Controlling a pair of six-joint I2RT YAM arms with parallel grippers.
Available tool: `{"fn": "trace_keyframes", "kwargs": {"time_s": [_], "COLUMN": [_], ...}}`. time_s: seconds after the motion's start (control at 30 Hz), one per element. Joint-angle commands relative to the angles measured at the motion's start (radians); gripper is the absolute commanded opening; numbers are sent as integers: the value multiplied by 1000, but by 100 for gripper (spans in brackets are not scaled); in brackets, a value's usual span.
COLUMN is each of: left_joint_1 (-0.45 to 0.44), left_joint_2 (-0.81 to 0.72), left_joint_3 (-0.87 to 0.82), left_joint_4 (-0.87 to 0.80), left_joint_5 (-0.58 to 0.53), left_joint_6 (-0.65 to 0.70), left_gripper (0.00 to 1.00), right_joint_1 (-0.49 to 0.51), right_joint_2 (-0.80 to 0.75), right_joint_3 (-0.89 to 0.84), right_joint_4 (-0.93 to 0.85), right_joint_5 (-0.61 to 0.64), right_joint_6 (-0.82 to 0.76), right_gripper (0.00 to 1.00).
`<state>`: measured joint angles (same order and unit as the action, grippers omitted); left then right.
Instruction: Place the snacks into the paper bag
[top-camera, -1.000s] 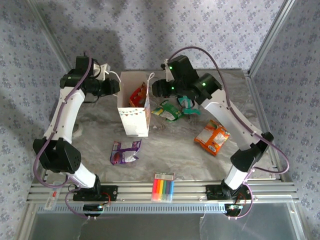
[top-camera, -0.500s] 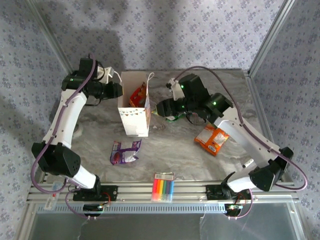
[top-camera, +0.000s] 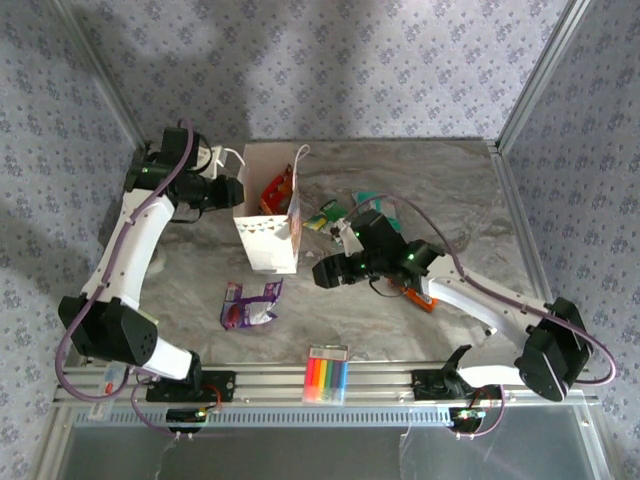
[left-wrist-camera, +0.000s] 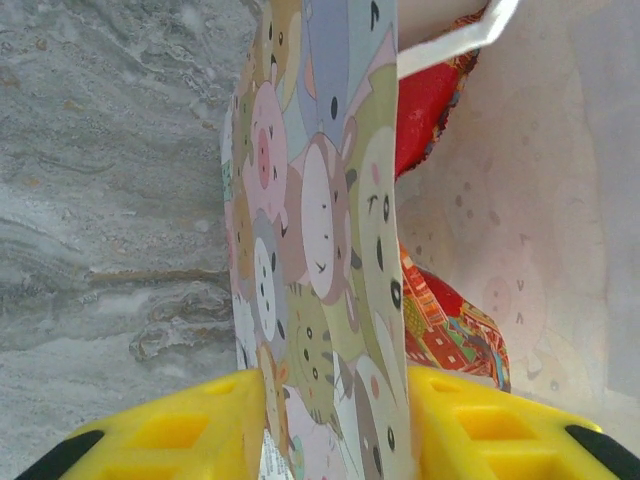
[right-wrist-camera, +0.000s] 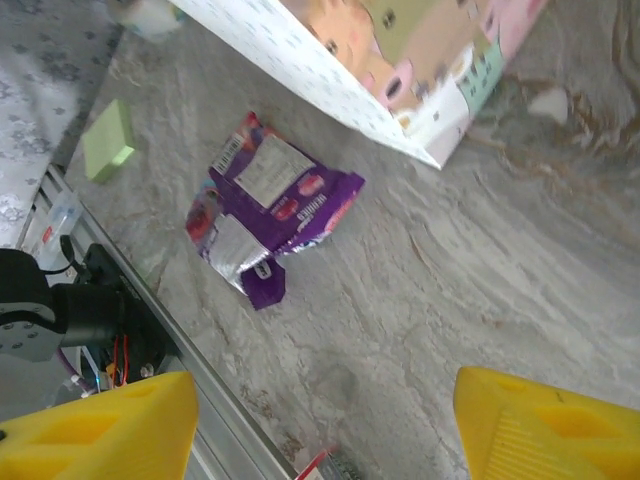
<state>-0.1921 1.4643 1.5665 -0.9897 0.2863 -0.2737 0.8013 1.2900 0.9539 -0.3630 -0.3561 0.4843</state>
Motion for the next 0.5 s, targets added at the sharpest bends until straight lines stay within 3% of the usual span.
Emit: {"fn": "trace_keyframes", "kwargs": {"time_s": [0.0, 0.3, 0.47], "left_joint_1": [-7, -12, -12], "left_joint_2": [-33, -30, -30], "left_joint_3": [0, -3, -11], "left_joint_4": [17, 22, 17], "left_joint_5": [-13, -32, -41], "left_joint_6": [-28, -50, -57], "left_gripper": [40, 40, 40], "right_joint_1": [19, 49, 52], "right_joint_2": [22, 175, 263], "right_joint_3": [-4, 12, 67], "right_joint_4": [107, 158, 96], "right_joint_5": [1, -59, -84], "right_joint_6": [50, 83, 68], "right_gripper": [72, 75, 76]}}
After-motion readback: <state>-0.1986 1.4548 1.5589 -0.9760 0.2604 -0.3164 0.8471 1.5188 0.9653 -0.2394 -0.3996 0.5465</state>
